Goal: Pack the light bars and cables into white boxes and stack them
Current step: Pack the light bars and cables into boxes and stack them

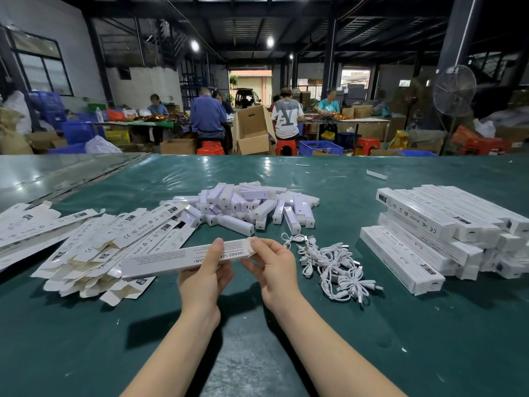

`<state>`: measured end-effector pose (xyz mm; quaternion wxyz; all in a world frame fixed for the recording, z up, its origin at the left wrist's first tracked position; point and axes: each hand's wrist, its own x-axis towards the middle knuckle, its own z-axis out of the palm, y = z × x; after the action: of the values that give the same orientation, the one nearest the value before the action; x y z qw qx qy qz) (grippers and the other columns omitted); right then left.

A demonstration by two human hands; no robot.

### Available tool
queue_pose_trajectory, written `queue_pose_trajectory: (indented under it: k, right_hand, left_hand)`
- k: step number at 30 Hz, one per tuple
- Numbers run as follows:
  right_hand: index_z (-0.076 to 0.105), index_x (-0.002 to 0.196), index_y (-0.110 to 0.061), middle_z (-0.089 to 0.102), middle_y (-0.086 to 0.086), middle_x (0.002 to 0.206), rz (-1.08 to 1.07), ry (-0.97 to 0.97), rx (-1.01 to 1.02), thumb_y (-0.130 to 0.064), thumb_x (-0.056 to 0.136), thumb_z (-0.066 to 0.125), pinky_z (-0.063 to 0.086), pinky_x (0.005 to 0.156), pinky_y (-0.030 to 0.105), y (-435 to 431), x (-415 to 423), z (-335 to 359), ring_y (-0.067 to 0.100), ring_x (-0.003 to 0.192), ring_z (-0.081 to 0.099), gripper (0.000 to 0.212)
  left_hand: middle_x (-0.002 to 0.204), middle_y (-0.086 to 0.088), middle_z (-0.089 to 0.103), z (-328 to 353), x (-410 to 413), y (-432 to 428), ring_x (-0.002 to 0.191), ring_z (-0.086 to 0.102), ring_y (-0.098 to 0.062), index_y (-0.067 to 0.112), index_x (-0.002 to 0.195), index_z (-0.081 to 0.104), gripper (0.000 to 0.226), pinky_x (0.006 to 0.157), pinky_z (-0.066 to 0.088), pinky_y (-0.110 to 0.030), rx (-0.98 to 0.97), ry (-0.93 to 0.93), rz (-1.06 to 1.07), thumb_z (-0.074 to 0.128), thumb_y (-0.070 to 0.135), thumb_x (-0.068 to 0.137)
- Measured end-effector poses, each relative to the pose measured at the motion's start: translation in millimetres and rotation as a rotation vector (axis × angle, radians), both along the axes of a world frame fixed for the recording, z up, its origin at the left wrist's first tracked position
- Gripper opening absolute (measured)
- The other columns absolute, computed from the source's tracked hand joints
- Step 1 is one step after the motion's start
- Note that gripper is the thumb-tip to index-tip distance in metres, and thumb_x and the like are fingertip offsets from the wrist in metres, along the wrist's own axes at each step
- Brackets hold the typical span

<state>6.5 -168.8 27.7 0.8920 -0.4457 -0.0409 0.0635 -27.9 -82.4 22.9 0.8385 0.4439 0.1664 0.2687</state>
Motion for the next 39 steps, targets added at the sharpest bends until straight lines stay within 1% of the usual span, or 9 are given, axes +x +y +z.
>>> queue_pose_trajectory:
  k: [5,8,15,18,26,29,32,36,39]
  right_hand:
    - [0.056,0.07,-0.005,0.058,0.009,0.068,-0.058,-0.128,-0.173,0.002,0.087,0.057,0.051,0.054,0.015,1.8,-2.2,1.3,0.011,0.061,0.058,0.019]
    - [0.056,0.07,-0.005,0.059,0.009,0.068,-0.095,-0.147,-0.198,0.002,0.087,0.057,0.05,0.053,0.015,3.0,-2.4,1.0,0.008,0.058,0.059,0.019]
    - [0.057,0.069,-0.004,0.06,0.009,0.067,-0.092,-0.159,-0.202,0.003,0.086,0.059,0.051,0.054,0.016,2.9,-2.3,1.1,0.012,0.06,0.059,0.018]
    - [0.057,0.065,-0.006,0.058,0.008,0.064,-0.13,-0.181,-0.26,0.003,0.085,0.06,0.051,0.053,0.016,4.3,-1.8,0.1,0.005,0.054,0.057,0.022]
    - [0.056,0.061,-0.01,0.059,0.01,0.065,-0.19,-0.188,-0.395,0.0,0.083,0.061,0.054,0.067,0.035,5.1,-2.0,-3.4,0.012,0.055,0.056,0.024]
    - [0.055,0.062,-0.009,0.054,0.005,0.06,-0.118,-0.178,-0.382,0.0,0.083,0.059,0.049,0.05,0.022,2.0,-2.8,-1.0,0.005,0.048,0.05,0.023]
    - [0.054,0.062,-0.009,0.05,0.002,0.056,-0.056,-0.181,-0.364,0.002,0.084,0.056,0.043,0.044,0.018,-0.5,-3.0,1.9,0.002,0.042,0.046,0.024]
    - [0.06,0.07,-0.011,0.057,0.004,0.065,0.007,-0.161,-0.285,0.005,0.086,0.05,0.046,0.048,0.017,2.9,-6.0,4.4,0.005,0.051,0.05,0.025]
    - [0.066,0.083,-0.011,0.063,0.001,0.075,0.084,-0.083,-0.086,0.009,0.087,0.046,0.051,0.058,0.018,9.4,-10.5,4.4,0.007,0.067,0.056,0.029]
  left_hand:
    - [0.051,0.01,0.064,-0.7,-0.4,1.0,0.049,0.06,-0.003,0.017,0.075,0.058,0.013,0.047,0.051,-0.014,0.0,-0.009,0.017,0.068,0.015,0.083]
    - [0.052,0.01,0.065,-1.6,0.1,0.4,0.054,0.06,-0.006,0.017,0.075,0.059,0.013,0.049,0.052,-0.015,0.002,-0.008,0.024,0.068,0.015,0.083]
    - [0.051,0.01,0.064,-0.9,0.2,0.6,0.047,0.061,-0.001,0.018,0.076,0.057,0.013,0.048,0.052,-0.015,-0.02,-0.024,0.039,0.066,0.014,0.084]
    - [0.049,0.01,0.063,-0.7,0.2,0.3,0.045,0.059,-0.001,0.018,0.074,0.057,0.014,0.047,0.052,-0.015,-0.028,-0.023,0.048,0.066,0.014,0.084]
    - [0.053,0.009,0.064,-2.0,-0.5,-6.3,0.059,0.058,-0.008,0.016,0.072,0.059,0.015,0.046,0.05,-0.014,0.045,0.014,0.15,0.07,0.016,0.082]
    - [0.056,0.009,0.064,0.1,-1.1,-4.6,0.057,0.058,-0.006,0.018,0.07,0.06,0.015,0.047,0.051,-0.016,0.086,0.024,0.166,0.071,0.018,0.081]
    - [0.048,0.015,0.061,1.1,-1.9,-4.3,0.057,0.056,-0.006,0.022,0.07,0.06,0.016,0.051,0.048,-0.021,0.112,0.021,0.164,0.069,0.02,0.082]
    - [0.05,0.015,0.063,2.4,-1.6,-4.6,0.052,0.059,-0.003,0.022,0.073,0.059,0.014,0.045,0.05,-0.018,0.074,-0.003,0.164,0.066,0.022,0.086]
    - [0.054,0.012,0.066,3.9,-0.7,-2.5,0.047,0.062,-0.002,0.022,0.08,0.059,0.009,0.043,0.05,-0.016,-0.041,-0.026,0.119,0.065,0.024,0.086]
